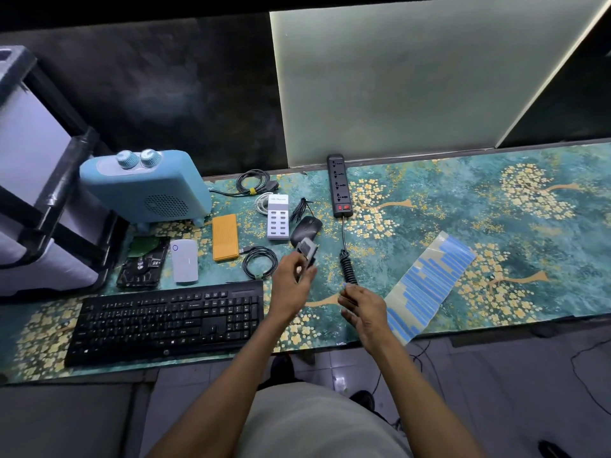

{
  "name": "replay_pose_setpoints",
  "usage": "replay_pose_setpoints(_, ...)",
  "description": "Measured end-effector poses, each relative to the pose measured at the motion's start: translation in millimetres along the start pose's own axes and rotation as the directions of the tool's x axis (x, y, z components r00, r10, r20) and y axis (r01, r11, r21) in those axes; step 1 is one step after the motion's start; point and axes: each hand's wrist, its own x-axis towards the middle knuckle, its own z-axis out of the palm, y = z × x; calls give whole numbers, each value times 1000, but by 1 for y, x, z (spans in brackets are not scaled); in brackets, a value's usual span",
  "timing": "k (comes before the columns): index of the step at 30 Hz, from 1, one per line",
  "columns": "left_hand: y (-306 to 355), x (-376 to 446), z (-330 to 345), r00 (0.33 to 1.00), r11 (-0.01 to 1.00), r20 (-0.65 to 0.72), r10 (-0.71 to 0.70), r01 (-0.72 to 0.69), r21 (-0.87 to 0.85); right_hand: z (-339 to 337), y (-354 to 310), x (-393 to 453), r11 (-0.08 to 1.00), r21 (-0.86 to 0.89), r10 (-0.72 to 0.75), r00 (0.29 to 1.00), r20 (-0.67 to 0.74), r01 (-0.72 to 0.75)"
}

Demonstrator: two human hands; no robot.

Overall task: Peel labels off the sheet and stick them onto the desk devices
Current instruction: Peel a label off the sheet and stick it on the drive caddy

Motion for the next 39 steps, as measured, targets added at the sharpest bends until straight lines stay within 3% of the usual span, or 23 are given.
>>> replay_pose_setpoints(5,-1,12,-19,981,941,-51,-186,162,-298,24,-8,-3,986,-138,-72,988,136,91)
replay_pose_setpoints(8,-11,13,-14,922,819,-51,-383,314,-481,34,-11,-3,958,-215,-146,968,206,191)
replay_pose_setpoints(11,-15,13,-12,874,705,1,-486,393,-590,40,-10,-3,902,-336,-192,950,246,270)
replay_pose_setpoints(22,-18,18,-10,847,643,19,-531,417,-643,45,-8,-2,780,-531,-138,918,371,331)
replay_pose_setpoints(33,-24,21,-6,778,541,58,-626,487,-686,44,-6,-1,810,-512,-114,933,340,286)
replay_pose_setpoints(39,-18,17,0,805,555,77,-588,470,-686,47,-5,2,830,-501,-128,958,256,245)
